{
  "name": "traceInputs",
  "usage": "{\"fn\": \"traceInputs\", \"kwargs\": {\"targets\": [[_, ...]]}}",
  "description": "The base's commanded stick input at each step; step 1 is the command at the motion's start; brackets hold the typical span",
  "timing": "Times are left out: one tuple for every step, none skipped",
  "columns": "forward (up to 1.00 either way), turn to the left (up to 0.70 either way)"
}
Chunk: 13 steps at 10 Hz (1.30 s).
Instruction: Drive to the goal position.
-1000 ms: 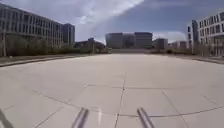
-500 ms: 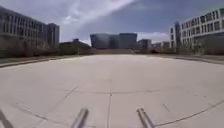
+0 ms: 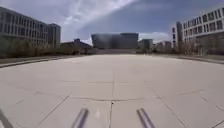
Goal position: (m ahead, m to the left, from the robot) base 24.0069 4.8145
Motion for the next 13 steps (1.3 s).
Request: {"fn": "traceInputs", "kwargs": {"targets": [[0.5, 0.0], [0.5, 0.0], [0.5, 0.0], [0.5, 0.0], [0.5, 0.0], [0.5, 0.0], [0.5, 0.0], [0.5, 0.0], [0.5, 0.0], [0.5, 0.0], [0.5, 0.0], [0.5, -0.5], [0.5, -0.5]]}}
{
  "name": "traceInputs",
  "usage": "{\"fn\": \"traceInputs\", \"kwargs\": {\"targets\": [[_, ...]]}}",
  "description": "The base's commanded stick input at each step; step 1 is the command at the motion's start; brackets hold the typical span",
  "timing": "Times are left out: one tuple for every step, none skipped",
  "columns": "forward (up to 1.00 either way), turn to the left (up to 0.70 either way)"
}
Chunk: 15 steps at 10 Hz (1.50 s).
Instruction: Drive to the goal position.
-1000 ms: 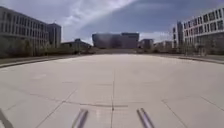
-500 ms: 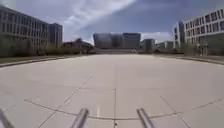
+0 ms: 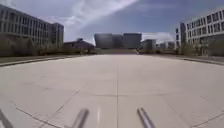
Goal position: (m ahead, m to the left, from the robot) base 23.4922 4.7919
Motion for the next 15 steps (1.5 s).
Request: {"fn": "traceInputs", "kwargs": {"targets": [[0.5, -0.5], [0.5, -0.5], [0.5, -0.16], [0.5, 0.0], [0.5, 0.0], [0.5, 0.0], [0.5, 0.0], [0.5, 0.0], [0.5, 0.0], [0.5, 0.0], [0.5, 0.0], [0.5, 0.0], [0.5, 0.0], [0.5, 0.0], [0.5, 0.0]]}}
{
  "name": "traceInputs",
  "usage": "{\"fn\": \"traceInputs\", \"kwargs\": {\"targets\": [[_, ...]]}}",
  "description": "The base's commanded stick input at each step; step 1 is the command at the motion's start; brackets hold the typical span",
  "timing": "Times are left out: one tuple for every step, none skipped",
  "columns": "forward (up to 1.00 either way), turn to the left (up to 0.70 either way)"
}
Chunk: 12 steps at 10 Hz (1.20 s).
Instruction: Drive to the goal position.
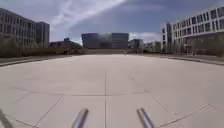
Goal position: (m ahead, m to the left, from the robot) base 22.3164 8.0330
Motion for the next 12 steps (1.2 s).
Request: {"fn": "traceInputs", "kwargs": {"targets": [[0.5, 0.0], [0.5, 0.0], [0.5, 0.0], [0.5, 0.0], [0.5, 0.0], [0.5, 0.0], [0.5, 0.0], [0.5, 0.0], [0.5, 0.0], [0.5, 0.0], [0.5, 0.0], [0.5, 0.0]]}}
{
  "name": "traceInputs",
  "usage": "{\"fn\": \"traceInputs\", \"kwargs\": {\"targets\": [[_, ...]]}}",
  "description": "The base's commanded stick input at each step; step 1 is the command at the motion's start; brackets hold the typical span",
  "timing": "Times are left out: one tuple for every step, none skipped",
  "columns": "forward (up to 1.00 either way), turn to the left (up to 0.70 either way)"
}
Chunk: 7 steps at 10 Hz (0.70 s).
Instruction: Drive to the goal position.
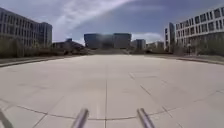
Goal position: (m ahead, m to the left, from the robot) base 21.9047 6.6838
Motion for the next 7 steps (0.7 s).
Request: {"fn": "traceInputs", "kwargs": {"targets": [[0.5, 0.0], [0.5, 0.0], [0.5, 0.0], [0.5, 0.0], [0.5, 0.0], [0.5, 0.0], [0.5, 0.0]]}}
